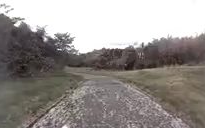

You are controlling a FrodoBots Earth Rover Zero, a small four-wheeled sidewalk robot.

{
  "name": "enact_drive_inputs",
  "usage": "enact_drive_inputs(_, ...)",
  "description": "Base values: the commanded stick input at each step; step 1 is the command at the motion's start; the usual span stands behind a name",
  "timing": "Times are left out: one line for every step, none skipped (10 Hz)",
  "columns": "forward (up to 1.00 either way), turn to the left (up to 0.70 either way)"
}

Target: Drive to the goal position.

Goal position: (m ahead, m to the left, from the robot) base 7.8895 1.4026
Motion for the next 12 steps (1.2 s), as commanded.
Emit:
enact_drive_inputs(0.85, 0.0)
enact_drive_inputs(0.85, 0.0)
enact_drive_inputs(0.85, 0.0)
enact_drive_inputs(0.85, 0.0)
enact_drive_inputs(0.85, 0.0)
enact_drive_inputs(0.85, 0.0)
enact_drive_inputs(0.85, 0.0)
enact_drive_inputs(0.85, 0.0)
enact_drive_inputs(0.85, 0.0)
enact_drive_inputs(0.85, 0.0)
enact_drive_inputs(0.85, 0.0)
enact_drive_inputs(0.85, 0.0)
